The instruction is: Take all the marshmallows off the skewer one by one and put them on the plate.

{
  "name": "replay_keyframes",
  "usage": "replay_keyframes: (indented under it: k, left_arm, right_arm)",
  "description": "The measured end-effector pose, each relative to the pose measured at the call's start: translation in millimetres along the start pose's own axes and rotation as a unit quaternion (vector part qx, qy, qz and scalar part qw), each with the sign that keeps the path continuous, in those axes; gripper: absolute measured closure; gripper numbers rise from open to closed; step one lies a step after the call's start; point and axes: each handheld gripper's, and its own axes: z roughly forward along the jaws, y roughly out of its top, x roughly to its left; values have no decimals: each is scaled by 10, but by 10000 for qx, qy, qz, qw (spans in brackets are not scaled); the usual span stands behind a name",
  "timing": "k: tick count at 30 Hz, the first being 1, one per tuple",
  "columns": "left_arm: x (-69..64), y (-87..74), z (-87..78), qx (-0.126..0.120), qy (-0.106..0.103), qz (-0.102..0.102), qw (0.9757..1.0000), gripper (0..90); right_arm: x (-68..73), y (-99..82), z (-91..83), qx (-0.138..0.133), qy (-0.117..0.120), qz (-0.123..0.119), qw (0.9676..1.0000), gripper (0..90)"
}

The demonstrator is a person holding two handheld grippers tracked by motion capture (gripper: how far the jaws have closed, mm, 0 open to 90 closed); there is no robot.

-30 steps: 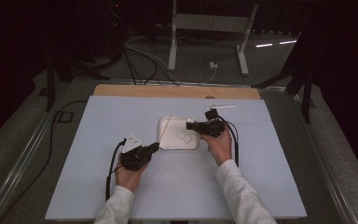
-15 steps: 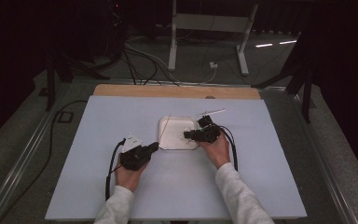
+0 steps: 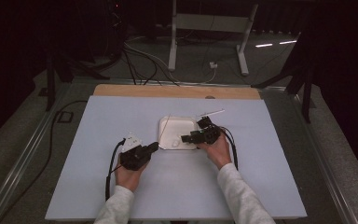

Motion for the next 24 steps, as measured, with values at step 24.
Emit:
replay_keyframes:
  k: [24]
  left_arm:
    - [-51,268,181,-100,271,-366,9989,900]
  right_arm:
    - [153,-167,-463,-1046,-120,-330,9939,26]
